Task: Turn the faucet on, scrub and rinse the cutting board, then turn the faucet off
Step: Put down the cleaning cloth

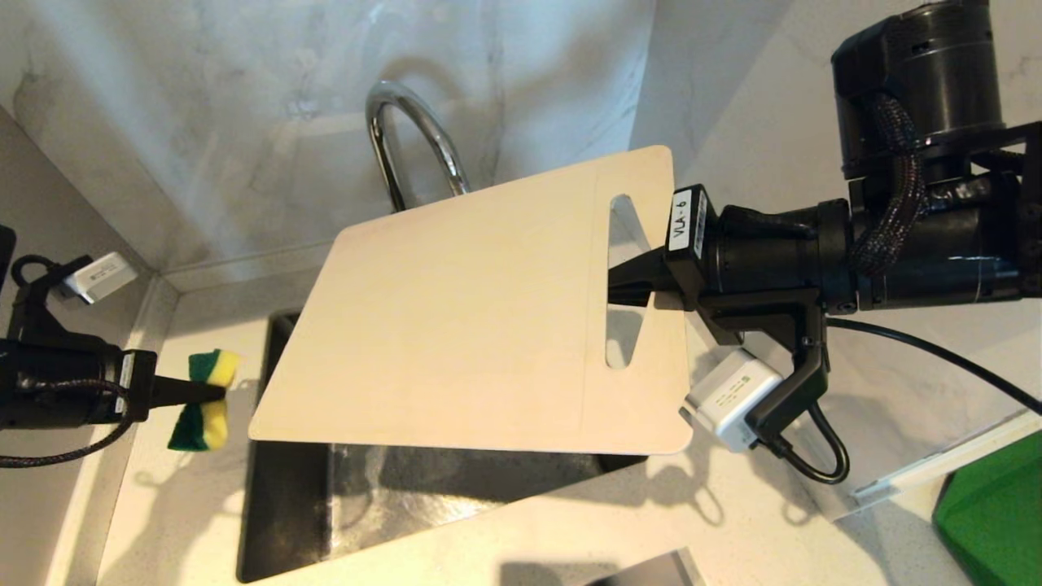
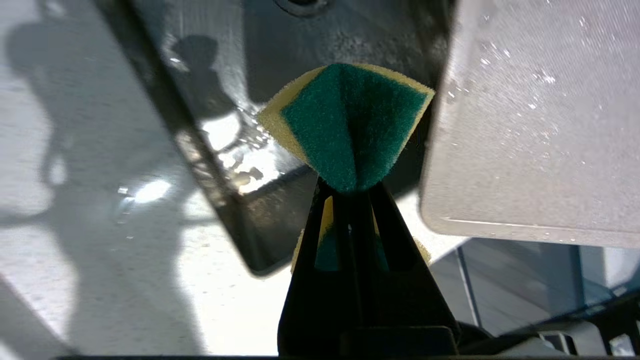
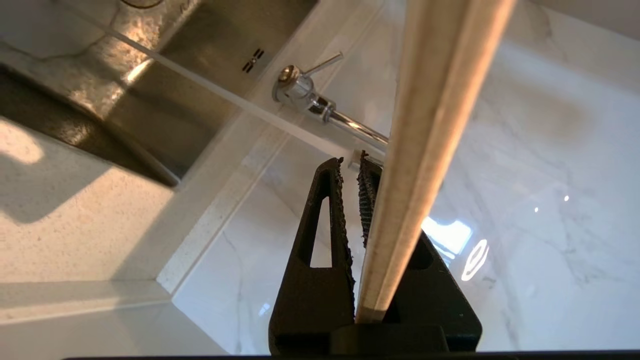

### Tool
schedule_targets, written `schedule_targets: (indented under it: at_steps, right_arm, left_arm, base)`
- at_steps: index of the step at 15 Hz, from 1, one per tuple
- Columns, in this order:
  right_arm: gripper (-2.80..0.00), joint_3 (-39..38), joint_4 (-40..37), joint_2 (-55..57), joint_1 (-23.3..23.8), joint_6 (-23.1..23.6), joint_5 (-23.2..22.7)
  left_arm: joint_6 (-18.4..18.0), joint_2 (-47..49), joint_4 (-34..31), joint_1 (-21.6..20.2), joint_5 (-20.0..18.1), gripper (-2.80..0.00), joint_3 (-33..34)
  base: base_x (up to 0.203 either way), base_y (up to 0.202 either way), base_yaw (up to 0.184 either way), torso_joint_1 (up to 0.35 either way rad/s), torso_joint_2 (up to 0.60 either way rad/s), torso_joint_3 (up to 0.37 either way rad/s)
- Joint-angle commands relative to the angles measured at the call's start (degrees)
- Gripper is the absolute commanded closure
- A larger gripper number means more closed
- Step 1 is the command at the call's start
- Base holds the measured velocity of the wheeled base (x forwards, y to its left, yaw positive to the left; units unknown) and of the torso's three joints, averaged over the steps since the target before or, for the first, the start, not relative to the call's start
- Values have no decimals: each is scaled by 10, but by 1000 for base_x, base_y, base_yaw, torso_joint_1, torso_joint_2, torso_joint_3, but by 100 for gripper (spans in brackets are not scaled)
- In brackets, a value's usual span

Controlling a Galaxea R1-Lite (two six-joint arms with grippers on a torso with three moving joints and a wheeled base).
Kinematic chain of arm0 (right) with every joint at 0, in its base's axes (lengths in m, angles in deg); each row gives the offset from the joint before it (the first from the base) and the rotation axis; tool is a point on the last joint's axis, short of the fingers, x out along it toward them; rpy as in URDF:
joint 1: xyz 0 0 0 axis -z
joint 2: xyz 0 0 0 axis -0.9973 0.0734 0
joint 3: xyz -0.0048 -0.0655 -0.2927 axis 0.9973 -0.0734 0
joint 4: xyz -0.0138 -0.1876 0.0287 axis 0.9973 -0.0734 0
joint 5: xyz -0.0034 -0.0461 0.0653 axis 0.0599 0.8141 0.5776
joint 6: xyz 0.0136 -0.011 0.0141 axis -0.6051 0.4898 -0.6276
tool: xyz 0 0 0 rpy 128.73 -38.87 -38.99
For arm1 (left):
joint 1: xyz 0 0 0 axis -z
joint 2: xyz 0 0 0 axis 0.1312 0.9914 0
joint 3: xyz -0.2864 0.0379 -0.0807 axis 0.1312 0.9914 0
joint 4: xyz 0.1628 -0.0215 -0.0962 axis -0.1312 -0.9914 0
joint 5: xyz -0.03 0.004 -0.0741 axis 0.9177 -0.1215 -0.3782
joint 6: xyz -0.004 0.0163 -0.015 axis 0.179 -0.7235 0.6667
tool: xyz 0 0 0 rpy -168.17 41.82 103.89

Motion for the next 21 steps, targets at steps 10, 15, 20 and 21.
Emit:
schedule_targets:
  at_steps: [10,15,20,21]
  right_arm:
    - [0,-37,48,-16,14,-5,-7]
    - [0,-40,48,-23,18,-9,-9]
    - [0,-41,48,-29,19,-14,-9]
    - [0,-42,48,-29,19,-14,-9]
  left_arm:
    - [-94,17,-28,-73,70,0,70]
    - [-116,10,-20,-137,67,0,152]
    - [-177,64,33,-190,68,0,196]
    - [-184,65,44,-194,69,0,206]
  base:
    - [0,0,0,0,0,0]
    - [0,0,0,0,0,0]
    - [0,0,0,0,0,0]
    - [0,0,0,0,0,0]
